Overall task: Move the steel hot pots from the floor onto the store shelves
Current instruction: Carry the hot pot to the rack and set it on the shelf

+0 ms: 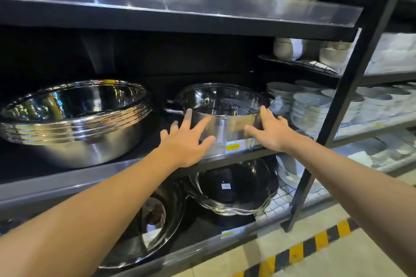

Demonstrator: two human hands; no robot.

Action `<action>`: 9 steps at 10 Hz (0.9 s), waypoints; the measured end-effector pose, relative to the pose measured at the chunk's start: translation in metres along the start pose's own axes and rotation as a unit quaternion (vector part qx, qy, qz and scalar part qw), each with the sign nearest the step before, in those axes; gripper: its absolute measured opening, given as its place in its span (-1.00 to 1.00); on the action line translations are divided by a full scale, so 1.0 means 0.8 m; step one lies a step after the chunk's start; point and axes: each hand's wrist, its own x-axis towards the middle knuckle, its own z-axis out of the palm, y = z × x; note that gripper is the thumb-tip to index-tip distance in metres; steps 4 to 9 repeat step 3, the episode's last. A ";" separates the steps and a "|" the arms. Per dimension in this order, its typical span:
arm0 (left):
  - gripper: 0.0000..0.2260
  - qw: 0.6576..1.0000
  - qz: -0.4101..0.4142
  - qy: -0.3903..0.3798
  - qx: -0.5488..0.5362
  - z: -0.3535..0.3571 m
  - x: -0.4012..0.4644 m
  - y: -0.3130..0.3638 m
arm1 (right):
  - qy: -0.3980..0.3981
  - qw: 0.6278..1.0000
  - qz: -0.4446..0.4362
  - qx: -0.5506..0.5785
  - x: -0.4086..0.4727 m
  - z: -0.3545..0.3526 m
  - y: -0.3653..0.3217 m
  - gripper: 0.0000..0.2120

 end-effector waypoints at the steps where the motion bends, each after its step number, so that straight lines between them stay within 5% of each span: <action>1: -0.40 1.000 -0.006 -0.019 0.017 0.003 0.000 0.007 | -0.006 1.000 0.005 -0.001 0.004 -0.003 0.003 -0.11; 9: -0.46 1.000 -0.003 -0.012 0.024 -0.013 -0.008 0.011 | -0.002 0.997 0.007 -0.071 0.001 -0.013 0.001 -0.13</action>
